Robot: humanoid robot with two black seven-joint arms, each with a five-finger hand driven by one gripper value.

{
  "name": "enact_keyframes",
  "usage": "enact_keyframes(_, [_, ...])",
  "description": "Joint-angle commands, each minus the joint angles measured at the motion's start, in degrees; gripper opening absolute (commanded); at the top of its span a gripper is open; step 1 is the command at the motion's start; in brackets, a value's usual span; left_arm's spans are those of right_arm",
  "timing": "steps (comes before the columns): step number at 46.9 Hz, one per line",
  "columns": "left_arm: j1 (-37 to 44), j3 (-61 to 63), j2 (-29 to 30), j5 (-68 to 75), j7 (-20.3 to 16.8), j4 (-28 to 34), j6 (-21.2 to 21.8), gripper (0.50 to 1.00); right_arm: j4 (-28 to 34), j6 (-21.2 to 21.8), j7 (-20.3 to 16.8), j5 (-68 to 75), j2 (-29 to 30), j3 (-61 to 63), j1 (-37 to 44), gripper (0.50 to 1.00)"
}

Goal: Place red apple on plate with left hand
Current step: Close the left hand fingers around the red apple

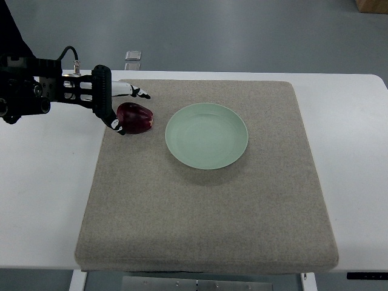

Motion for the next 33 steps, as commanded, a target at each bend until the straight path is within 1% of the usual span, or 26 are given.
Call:
enact_keyframes(1, [0.23, -0.01, -0.12, -0.01, 0.09, 0.07, 0.06, 0.937, 0.0, 0.0, 0.0, 0.01, 0.0, 0.0, -0.01, 0.93])
enact_keyframes(3, [0.49, -0.01, -0.12, -0.01, 0.17, 0.07, 0.15, 0.928, 0.0, 0.0, 0.0, 0.01, 0.0, 0.0, -0.01, 0.93])
enact_keyframes(6, [1.19, -0.01, -0.47, -0.01, 0.17, 0.16, 0.15, 0.9, 0.0, 0.0, 0.0, 0.01, 0.0, 0.0, -0.01, 0.93])
enact_keyframes(8, [1.37, -0.01, -0.64, -0.01, 0.17, 0.16, 0.15, 0.896, 0.0, 0.0, 0.0, 0.01, 0.0, 0.0, -0.01, 0.93])
enact_keyframes(12, [1.63, -0.01, -0.65, -0.01, 0.26, 0.16, 0.24, 0.864, 0.0, 0.0, 0.0, 0.01, 0.0, 0.0, -0.01, 0.93])
enact_keyframes(14, [1.72, -0.01, -0.65, -0.01, 0.35, 0.16, 0.24, 0.859, 0.0, 0.0, 0.0, 0.01, 0.0, 0.0, -0.01, 0.93])
enact_keyframes(16, [1.72, -0.01, -0.65, -0.01, 0.35, 0.24, 0.24, 0.844, 0.0, 0.0, 0.0, 0.01, 0.0, 0.0, -0.01, 0.93])
enact_keyframes(26, [2.43, -0.01, -0.82, -0.01, 0.44, 1.56, 0.24, 0.681, 0.0, 0.0, 0.0, 0.01, 0.0, 0.0, -0.09, 0.93])
enact_keyframes(28, [2.43, -0.01, -0.82, -0.01, 0.44, 1.56, 0.24, 0.636, 0.0, 0.0, 0.0, 0.01, 0.0, 0.0, -0.01, 0.93])
enact_keyframes(30, [2.43, -0.09, -0.82, -0.01, 0.44, 1.56, 0.41, 0.615, 0.0, 0.0, 0.0, 0.01, 0.0, 0.0, -0.01, 0.928])
enact_keyframes(31, [2.34, -0.1, -0.82, -0.01, 0.44, 1.56, 0.5, 0.594, 0.0, 0.0, 0.0, 0.01, 0.0, 0.0, -0.01, 0.93])
enact_keyframes(33, [2.16, -0.1, -0.65, -0.01, 0.44, 1.56, 1.03, 0.583, 0.0, 0.0, 0.0, 0.01, 0.0, 0.0, -0.01, 0.928])
